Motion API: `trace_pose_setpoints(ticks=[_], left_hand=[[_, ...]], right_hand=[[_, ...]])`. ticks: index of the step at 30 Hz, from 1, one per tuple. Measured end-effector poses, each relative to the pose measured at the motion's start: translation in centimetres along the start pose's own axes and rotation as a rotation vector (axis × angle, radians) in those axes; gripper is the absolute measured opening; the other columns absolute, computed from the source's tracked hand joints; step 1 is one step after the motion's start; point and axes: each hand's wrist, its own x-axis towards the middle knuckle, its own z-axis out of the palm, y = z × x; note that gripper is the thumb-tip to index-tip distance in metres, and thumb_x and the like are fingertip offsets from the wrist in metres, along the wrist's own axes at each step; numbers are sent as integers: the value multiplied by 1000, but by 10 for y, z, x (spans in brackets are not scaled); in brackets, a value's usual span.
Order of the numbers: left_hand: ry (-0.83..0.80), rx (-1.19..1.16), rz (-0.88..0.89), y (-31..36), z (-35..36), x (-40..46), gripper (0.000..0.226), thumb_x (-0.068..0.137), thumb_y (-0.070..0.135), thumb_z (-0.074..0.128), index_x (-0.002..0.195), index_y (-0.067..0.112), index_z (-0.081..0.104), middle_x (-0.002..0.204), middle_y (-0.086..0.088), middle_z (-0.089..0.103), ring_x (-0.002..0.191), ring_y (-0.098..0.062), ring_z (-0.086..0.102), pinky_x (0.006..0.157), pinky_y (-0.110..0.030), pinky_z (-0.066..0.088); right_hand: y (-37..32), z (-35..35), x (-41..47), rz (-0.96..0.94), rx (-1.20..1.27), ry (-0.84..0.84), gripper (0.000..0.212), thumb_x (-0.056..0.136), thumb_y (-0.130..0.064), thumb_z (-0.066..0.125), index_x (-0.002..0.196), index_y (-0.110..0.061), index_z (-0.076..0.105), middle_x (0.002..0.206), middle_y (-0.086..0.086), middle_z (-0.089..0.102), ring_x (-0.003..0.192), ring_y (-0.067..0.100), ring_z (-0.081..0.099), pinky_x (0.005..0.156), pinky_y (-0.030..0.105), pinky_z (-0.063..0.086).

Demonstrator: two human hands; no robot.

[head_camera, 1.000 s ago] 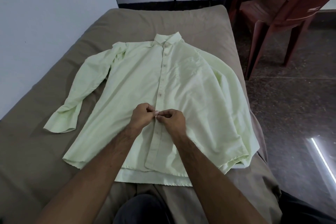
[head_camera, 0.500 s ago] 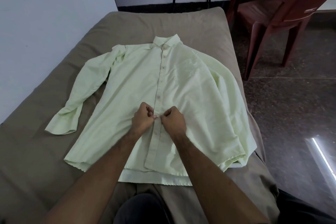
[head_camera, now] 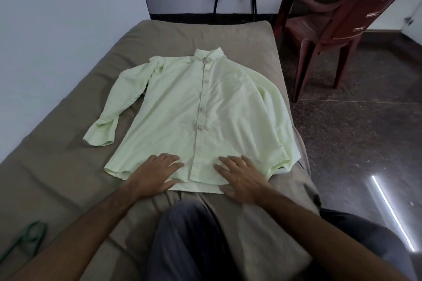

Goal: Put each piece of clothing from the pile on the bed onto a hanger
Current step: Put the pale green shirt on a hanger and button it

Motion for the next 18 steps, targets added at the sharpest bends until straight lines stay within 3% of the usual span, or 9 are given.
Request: trace_pose_setpoints(ticks=[2, 5, 10, 12, 15, 16, 18], left_hand=[[18, 130, 25, 7, -4, 4, 33, 83, 37, 67, 112, 22, 64, 109, -2, 63, 90, -24, 61, 65, -37, 48], [25, 237, 70, 16, -8, 10, 10, 82, 27, 66, 85, 19, 62, 86, -2, 55, 71, -23, 52, 58, -36, 39], [114, 261, 115, 17, -13, 12, 20, 90, 29, 57, 73, 20, 56, 74, 0, 51, 60, -20, 48, 53, -34, 35], [119, 251, 97, 18, -12, 8, 25, 95, 31, 52, 72, 21, 56, 73, 1, 51, 60, -20, 47, 52, -34, 36], [92, 208, 67, 19, -9, 5, 25, 95, 32, 52, 74, 23, 59, 73, 2, 52, 61, -19, 49, 49, -34, 39], [88, 189, 55, 19, -10, 5, 24, 95, 33, 52, 74, 23, 59, 74, 2, 52, 61, -19, 49, 49, -34, 40], [99, 157, 60, 21, -10, 6, 21, 94, 32, 55, 76, 23, 60, 74, 3, 52, 61, -18, 49, 48, -33, 40]], right_hand=[[-10, -4, 3, -43, -97, 35, 61, 86, -41, 48, 143, -17, 47, 136, 8, 53, 111, 31, 57, 87, 48, 51], [-30, -10, 11, -62, -149, 97, 52, 81, -27, 52, 132, -15, 53, 113, 5, 55, 87, 27, 53, 69, 41, 46], [-62, -11, 36, 106, 52, 148, 4, 77, -14, 59, 79, -17, 60, 77, 1, 53, 66, 27, 54, 53, 35, 34], [-66, -8, 42, 217, 206, 159, 13, 82, -19, 54, 88, -15, 65, 81, 3, 58, 72, 28, 58, 54, 38, 42], [-72, -4, 39, 253, 272, 130, 44, 82, -50, 46, 107, -22, 68, 96, -2, 60, 83, 22, 55, 65, 39, 49], [-74, -4, 38, 232, 233, 112, 44, 83, -54, 45, 106, -24, 69, 96, -3, 59, 84, 21, 54, 65, 39, 49], [-79, -2, 41, 258, 198, 122, 30, 90, -42, 47, 98, -25, 71, 91, -5, 57, 82, 22, 55, 63, 39, 49]])
